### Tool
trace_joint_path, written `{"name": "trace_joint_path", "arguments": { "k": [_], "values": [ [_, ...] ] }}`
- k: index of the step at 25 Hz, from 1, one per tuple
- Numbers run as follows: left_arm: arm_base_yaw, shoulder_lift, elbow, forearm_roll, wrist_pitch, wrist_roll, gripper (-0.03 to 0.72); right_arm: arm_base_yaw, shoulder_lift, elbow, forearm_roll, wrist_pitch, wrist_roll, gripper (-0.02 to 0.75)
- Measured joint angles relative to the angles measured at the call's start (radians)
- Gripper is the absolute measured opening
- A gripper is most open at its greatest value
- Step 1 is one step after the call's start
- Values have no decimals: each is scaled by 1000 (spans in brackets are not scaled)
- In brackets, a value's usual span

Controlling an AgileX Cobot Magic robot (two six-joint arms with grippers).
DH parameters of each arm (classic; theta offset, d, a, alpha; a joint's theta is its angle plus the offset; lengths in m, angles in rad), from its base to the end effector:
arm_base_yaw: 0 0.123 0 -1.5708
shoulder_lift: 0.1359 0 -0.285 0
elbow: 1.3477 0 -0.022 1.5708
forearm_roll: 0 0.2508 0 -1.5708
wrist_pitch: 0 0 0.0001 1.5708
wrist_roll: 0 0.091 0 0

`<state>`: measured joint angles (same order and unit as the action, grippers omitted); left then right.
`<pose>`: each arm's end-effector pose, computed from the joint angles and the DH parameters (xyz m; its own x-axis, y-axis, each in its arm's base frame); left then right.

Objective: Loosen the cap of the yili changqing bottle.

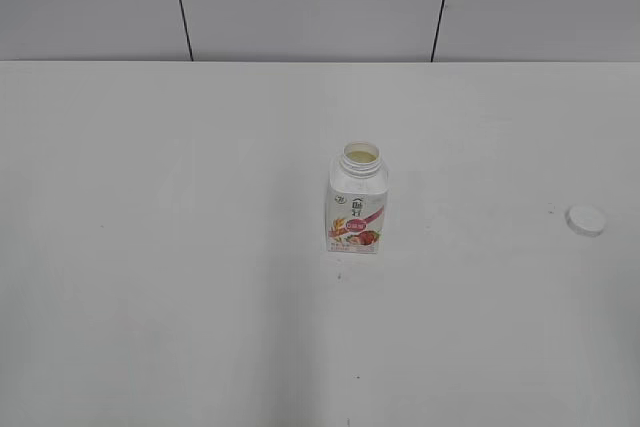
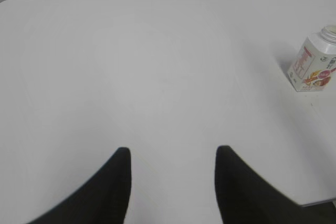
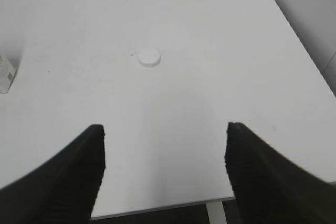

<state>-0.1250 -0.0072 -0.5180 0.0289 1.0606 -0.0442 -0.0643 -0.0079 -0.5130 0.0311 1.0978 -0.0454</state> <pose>-0.0078 0.0033 0.2823 -0.4327 0.0241 -0.9012 0.0891 0.9959 -0.0162 -0.0090 0.0031 0.2779 -0.4702 -0.0010 -0.8825 0.0252 0.9996 -0.0146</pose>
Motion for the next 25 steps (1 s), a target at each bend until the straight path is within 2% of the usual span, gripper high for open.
{"name": "trace_joint_path", "arguments": {
  "k": [12, 18, 25],
  "values": [
    [1, 0, 0, -19, 0, 0, 333, 0, 0, 0, -31, -1, 1, 563],
    [70, 0, 0, -19, 0, 0, 333, 0, 0, 0, -31, -1, 1, 563],
    [81, 0, 0, -19, 0, 0, 315, 0, 0, 0, -31, -1, 1, 563]
  ]
}}
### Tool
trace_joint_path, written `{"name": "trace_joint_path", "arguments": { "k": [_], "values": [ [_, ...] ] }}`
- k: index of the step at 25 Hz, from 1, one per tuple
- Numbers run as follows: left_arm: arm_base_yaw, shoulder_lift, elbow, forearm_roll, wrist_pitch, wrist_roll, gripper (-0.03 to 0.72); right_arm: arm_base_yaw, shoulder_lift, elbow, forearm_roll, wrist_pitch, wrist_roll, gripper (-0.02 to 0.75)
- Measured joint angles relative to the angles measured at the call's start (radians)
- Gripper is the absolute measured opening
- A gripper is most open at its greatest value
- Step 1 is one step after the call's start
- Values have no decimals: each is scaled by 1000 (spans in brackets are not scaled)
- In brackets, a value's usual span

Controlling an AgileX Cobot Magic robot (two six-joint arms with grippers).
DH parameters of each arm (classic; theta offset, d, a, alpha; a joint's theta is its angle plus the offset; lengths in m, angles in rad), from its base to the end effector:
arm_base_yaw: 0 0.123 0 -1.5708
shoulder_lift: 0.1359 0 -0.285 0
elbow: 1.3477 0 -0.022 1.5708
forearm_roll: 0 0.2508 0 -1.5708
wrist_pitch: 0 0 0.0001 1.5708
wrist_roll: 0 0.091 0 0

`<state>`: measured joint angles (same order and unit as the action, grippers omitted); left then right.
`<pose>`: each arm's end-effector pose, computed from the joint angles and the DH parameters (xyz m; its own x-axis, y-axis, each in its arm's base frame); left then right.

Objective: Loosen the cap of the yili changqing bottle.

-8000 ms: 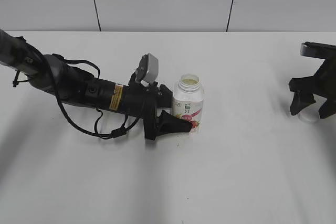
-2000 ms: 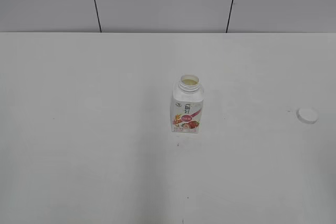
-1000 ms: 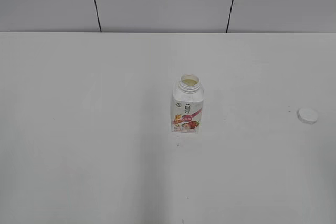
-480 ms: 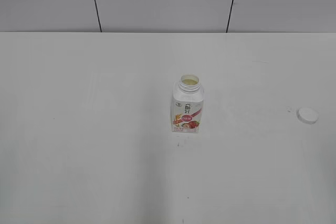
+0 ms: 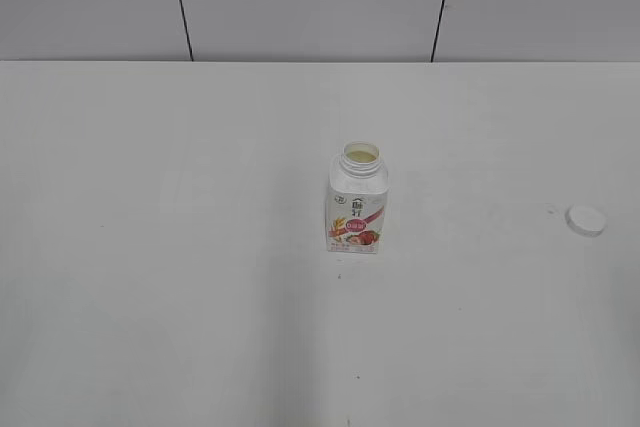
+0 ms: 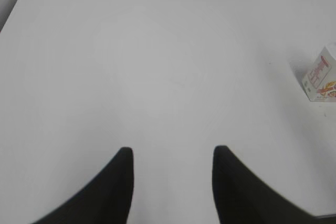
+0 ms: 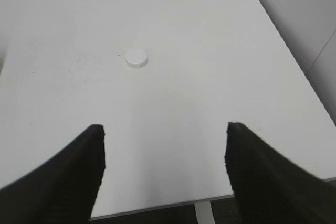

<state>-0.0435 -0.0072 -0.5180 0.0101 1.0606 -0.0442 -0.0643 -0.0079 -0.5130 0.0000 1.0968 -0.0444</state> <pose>-0.0081 0.0012 0.2822 -0.4340 -0.0204 -0.9007 0.0185 0.9993 -0.0316 -0.0091 0.0006 0.2779 -0.4709 -0.0142 -0.8821 0.0434 0.9983 -0.0392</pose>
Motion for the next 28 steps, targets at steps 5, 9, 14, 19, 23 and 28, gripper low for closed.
{"name": "trace_joint_path", "arguments": {
  "k": [5, 9, 14, 19, 23, 28],
  "values": [
    [0, 0, 0, 0, 0, 0, 312, 0, 0, 0, 0, 0, 0, 563],
    [0, 0, 0, 7, 0, 0, 312, 0, 0, 0, 0, 0, 0, 563],
    [0, 0, 0, 50, -1, 0, 312, 0, 0, 0, 0, 0, 0, 563],
    [0, 0, 0, 38, -1, 0, 311, 0, 0, 0, 0, 0, 0, 563],
    [0, 0, 0, 36, -1, 0, 309, 0, 0, 0, 0, 0, 1, 563],
    [0, 0, 0, 35, -1, 0, 310, 0, 0, 0, 0, 0, 1, 563]
  ]
}}
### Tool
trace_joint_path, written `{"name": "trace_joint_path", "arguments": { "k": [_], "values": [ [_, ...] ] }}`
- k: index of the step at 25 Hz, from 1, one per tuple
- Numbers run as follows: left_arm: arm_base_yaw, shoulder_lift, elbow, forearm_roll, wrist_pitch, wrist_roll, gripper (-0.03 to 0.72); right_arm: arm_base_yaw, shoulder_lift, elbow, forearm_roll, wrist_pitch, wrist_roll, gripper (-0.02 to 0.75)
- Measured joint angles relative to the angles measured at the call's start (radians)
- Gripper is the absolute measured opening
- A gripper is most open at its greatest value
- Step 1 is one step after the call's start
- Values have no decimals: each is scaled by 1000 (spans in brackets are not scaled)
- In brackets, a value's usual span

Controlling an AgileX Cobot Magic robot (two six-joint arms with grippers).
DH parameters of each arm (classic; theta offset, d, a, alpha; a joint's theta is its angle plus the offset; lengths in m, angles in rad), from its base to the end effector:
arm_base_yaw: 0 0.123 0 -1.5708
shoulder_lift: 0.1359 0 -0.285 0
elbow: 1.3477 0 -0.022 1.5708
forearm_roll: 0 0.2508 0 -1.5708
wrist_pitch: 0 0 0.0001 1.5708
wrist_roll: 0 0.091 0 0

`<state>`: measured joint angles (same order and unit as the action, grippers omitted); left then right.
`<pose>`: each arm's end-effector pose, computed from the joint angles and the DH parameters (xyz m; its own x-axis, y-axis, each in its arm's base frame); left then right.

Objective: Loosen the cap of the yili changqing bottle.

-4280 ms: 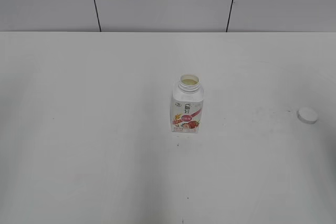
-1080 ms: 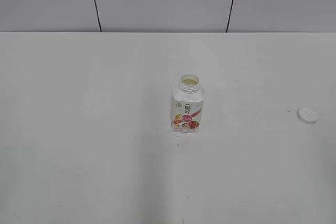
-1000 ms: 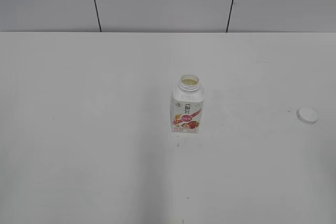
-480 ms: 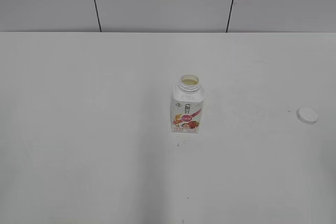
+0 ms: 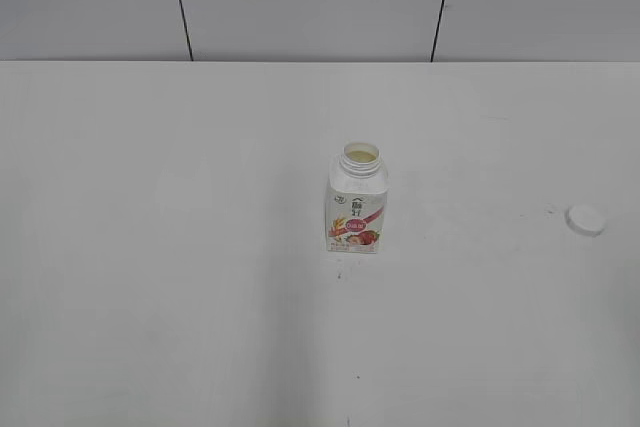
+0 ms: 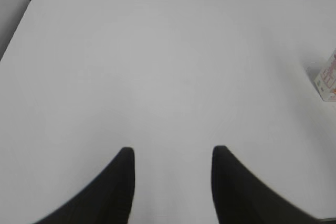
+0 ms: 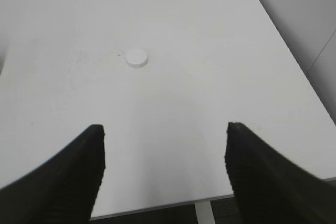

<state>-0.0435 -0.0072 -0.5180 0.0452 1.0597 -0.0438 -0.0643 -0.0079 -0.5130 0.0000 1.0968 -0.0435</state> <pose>-0.0079 0.0039 0.2824 -0.4318 -0.0029 -0.9020 -0.0014 1.0000 -0.0025 -0.0091 0.0006 0.2779 -0.4709 -0.0133 -0.8821 0.0438 0.9983 -0.0384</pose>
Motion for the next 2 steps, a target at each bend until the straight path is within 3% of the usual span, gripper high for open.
{"name": "trace_joint_path", "arguments": {
  "k": [2],
  "values": [
    [0, 0, 0, 0, 0, 0, 310, 0, 0, 0, 0, 0, 0, 563]
  ]
}}
